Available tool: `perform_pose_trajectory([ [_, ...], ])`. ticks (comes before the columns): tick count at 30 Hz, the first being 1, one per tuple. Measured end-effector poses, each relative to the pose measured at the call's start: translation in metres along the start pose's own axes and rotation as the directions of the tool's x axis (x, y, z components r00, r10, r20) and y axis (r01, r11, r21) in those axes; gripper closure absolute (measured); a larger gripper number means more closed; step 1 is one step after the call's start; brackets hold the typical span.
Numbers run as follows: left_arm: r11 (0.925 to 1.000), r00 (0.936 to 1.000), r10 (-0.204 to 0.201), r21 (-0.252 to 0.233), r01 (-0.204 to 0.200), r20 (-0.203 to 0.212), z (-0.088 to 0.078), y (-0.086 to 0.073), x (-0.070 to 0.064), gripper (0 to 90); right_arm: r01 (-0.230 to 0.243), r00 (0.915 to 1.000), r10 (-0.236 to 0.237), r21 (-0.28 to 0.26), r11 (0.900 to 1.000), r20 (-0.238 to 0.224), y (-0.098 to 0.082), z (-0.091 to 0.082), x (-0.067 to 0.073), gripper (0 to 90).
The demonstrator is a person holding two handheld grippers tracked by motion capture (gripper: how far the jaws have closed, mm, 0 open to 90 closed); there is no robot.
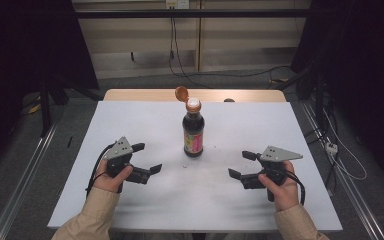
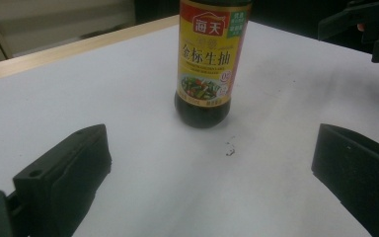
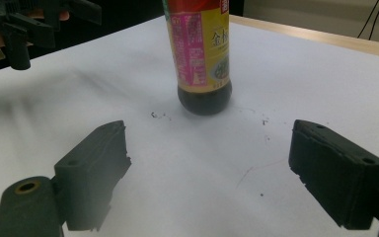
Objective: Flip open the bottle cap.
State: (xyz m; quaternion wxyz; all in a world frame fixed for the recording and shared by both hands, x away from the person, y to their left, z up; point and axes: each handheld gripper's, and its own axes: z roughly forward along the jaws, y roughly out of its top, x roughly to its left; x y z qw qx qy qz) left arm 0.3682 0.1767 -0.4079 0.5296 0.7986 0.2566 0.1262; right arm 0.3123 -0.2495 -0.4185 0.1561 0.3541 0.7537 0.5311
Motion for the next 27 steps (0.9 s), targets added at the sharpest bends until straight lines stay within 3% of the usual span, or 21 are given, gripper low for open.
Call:
perform_pose_trajectory([
  [27, 0.9999, 0.9997, -0.017, -0.004, 0.016, -0.016, -0.024, -0.018, 0.003, 1.4, -0.013, 0.9997, 0.013, -0.007, 1.0, 0.023, -0.02, -0.016, -0.003, 15.0],
])
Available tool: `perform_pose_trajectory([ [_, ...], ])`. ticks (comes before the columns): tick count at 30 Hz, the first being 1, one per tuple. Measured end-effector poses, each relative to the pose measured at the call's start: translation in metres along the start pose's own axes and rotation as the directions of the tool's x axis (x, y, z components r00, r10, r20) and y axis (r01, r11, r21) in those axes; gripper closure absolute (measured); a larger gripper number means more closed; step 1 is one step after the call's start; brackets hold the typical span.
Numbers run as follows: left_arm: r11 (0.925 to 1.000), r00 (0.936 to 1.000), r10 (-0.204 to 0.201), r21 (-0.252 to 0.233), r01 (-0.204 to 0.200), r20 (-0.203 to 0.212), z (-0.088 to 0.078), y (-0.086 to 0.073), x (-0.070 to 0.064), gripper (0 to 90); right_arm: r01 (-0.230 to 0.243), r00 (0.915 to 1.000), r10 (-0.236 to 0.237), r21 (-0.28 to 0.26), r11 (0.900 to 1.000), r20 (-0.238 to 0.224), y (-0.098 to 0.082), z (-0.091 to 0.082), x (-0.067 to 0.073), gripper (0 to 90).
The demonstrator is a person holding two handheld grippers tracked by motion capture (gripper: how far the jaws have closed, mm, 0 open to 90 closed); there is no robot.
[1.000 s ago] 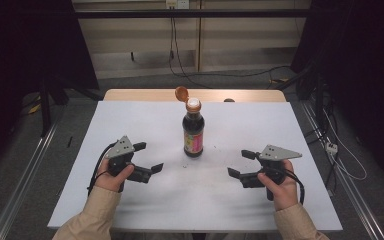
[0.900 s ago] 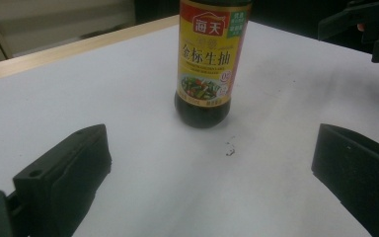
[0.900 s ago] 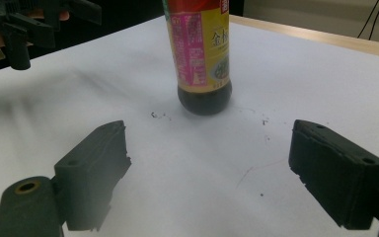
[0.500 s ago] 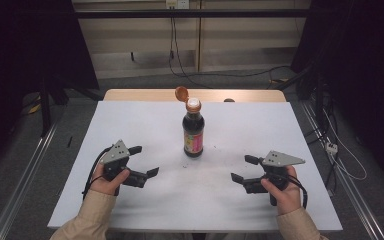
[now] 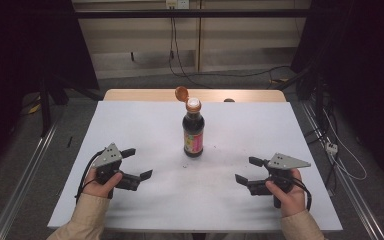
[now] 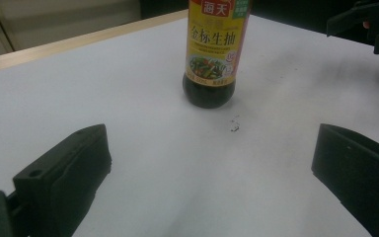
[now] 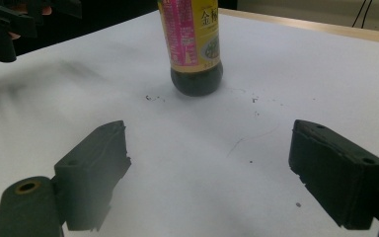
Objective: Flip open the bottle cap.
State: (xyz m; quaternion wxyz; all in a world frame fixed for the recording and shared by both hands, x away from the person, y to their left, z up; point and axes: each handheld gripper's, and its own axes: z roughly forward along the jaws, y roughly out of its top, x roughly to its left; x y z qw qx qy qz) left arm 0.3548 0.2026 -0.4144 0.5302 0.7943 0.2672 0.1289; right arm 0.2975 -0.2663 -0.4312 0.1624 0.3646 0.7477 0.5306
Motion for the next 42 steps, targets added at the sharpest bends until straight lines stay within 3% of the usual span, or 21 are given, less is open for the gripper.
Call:
perform_pose_trajectory([
  [14, 0.9998, 0.9999, 0.013, 0.017, -0.013, -0.009, -0.011, -0.01, 0.001, 1.4, -0.005, 0.9999, 0.005, -0.007, 1.0, 0.012, -0.005, -0.007, -0.001, 15.0],
  [21, 1.0, 0.9999, -0.006, 0.008, 0.006, -0.012, -0.016, -0.014, 0.002, 1.4, -0.005, 0.9997, 0.005, -0.001, 1.0, 0.022, -0.007, -0.011, -0.002, 15.0],
  [32, 0.9998, 0.9998, 0.005, 0.018, -0.004, -0.02, -0.022, -0.018, 0.004, 1.4, -0.008, 0.9995, 0.008, 0.003, 1.0, 0.031, -0.011, -0.015, -0.003, 15.0],
  [33, 0.9999, 0.9998, -0.011, 0.013, 0.011, -0.017, -0.022, -0.019, 0.003, 1.4, -0.01, 0.9995, 0.01, 0.002, 1.0, 0.03, -0.011, -0.015, -0.003, 15.0],
  [42, 0.9998, 0.9997, -0.011, 0.017, 0.011, -0.024, -0.025, -0.022, 0.005, 1.4, -0.007, 0.9993, 0.007, 0.002, 1.0, 0.037, -0.014, -0.02, -0.004, 15.0],
])
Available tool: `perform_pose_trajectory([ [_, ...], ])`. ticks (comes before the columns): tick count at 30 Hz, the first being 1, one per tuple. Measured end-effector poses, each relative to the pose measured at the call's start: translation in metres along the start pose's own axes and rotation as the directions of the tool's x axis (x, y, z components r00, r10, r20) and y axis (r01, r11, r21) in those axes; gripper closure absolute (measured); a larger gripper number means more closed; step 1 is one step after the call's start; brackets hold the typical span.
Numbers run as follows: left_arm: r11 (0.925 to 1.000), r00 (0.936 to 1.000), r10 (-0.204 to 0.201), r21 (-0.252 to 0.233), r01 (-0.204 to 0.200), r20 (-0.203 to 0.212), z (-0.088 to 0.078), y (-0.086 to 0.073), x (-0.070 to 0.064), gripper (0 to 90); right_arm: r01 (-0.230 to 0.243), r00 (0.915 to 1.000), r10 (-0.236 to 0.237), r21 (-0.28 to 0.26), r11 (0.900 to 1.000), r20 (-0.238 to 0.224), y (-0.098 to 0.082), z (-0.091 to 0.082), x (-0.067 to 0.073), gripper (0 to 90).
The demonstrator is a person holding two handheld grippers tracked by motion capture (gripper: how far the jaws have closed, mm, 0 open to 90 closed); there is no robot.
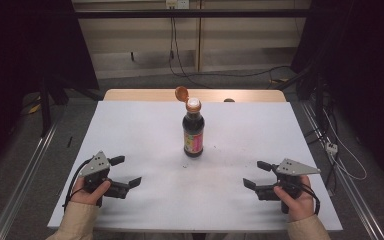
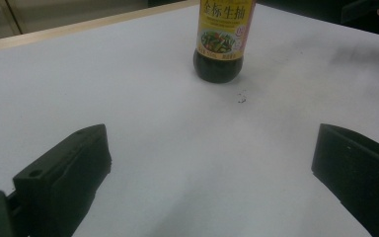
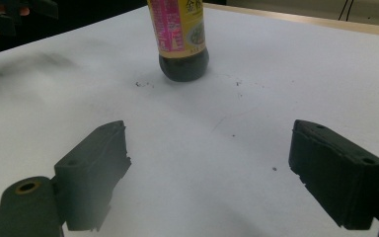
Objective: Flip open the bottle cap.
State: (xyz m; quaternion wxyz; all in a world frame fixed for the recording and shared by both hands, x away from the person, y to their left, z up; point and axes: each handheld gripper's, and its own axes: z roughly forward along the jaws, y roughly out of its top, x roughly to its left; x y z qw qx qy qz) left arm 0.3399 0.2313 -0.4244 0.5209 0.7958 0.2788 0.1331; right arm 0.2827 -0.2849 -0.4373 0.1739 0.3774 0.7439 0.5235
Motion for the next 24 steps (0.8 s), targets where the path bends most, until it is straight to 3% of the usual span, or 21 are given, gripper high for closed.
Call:
perform_pose_trajectory([
  [24, 0.9998, 0.9997, -0.02, 0.001, 0.02, -0.012, -0.0076, -0.0078, 0.0026, 1.4, 0.002, 0.9999, -0.002, 0.008, 1.0, 0.011, -0.0082, -0.0099, -0.003, 15.0],
])
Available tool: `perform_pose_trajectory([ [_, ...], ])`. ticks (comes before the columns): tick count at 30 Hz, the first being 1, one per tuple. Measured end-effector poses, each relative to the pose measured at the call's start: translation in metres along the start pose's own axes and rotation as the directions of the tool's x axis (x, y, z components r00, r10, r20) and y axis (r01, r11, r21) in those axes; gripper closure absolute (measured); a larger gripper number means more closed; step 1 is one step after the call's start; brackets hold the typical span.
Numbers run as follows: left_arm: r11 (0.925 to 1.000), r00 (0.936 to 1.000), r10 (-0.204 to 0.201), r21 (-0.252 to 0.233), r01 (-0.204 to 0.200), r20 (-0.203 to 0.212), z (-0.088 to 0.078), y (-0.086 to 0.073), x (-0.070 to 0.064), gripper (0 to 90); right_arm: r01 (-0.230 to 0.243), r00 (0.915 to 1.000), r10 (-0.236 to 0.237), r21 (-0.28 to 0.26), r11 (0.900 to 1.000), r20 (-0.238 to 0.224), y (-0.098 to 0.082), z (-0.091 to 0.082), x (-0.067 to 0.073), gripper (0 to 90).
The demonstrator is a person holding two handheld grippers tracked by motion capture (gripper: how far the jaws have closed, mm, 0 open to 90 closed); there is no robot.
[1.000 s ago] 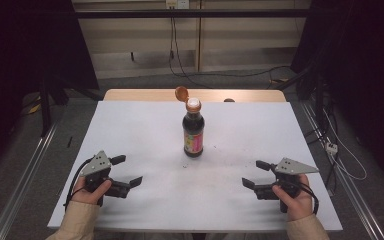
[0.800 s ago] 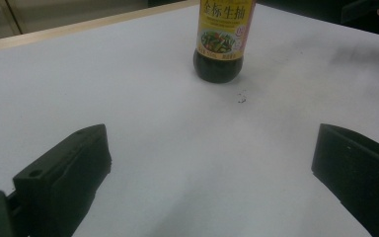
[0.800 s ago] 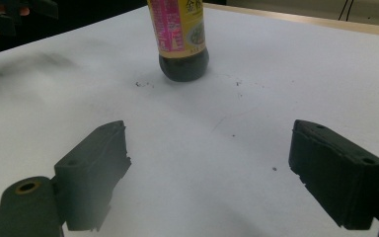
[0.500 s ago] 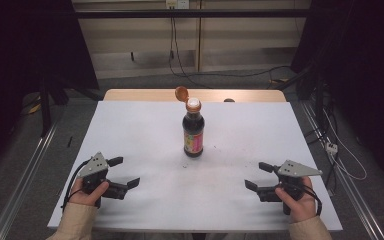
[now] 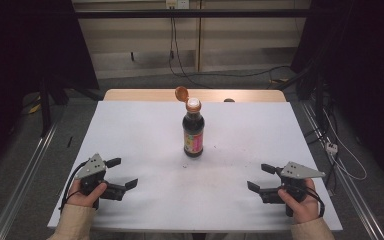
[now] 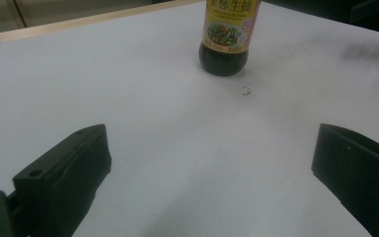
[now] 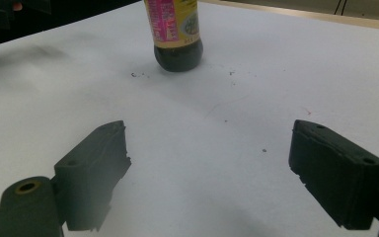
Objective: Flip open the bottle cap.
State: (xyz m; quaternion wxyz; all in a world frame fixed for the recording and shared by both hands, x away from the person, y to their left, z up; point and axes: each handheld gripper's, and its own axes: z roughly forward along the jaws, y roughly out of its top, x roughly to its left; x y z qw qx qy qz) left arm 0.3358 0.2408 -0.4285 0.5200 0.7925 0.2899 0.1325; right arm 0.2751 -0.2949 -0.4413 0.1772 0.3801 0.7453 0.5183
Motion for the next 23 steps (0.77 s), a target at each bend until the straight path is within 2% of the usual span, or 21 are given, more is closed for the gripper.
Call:
perform_pose_trajectory([
  [5, 0.9999, 0.9999, 0.013, 0.005, -0.013, -0.003, -0.0013, -0.0011, 0.0012, 1.4, -0.002, 1.0, 0.002, 0.001, 1.0, 0.008, -0.0024, -0.0028, -0.0009, 15.0],
  [6, 1.0, 1.0, 0.001, 0.002, -0.001, 0.001, -0.0007, -0.0016, 0.0005, 1.4, -0.003, 0.9999, 0.003, 0.002, 1.0, 0.01, -0.0027, -0.0033, -0.0008, 15.0],
  [9, 1.0, 1.0, -0.002, 0.005, 0.002, 0.002, 0.0001, -0.0019, 0.0004, 1.4, -0.002, 1.0, 0.002, 0.002, 1.0, 0.009, -0.0037, -0.0035, -0.0003, 14.9],
  [10, 0.9999, 1.0, 0.009, 0.008, -0.009, 0.001, 0.0002, -0.0019, 0.0011, 1.4, -0.004, 1.0, 0.004, 0.004, 1.0, 0.008, -0.0039, -0.003, -0.0001, 14.8],
  [23, 1.0, 1.0, 0.0, 0.009, 0.0, -0.002, 0.0018, -0.0036, 0.0022, 1.4, -0.013, 0.9999, 0.013, 0.005, 1.0, 0.009, -0.0054, -0.0022, -0.0027, 14.4],
])
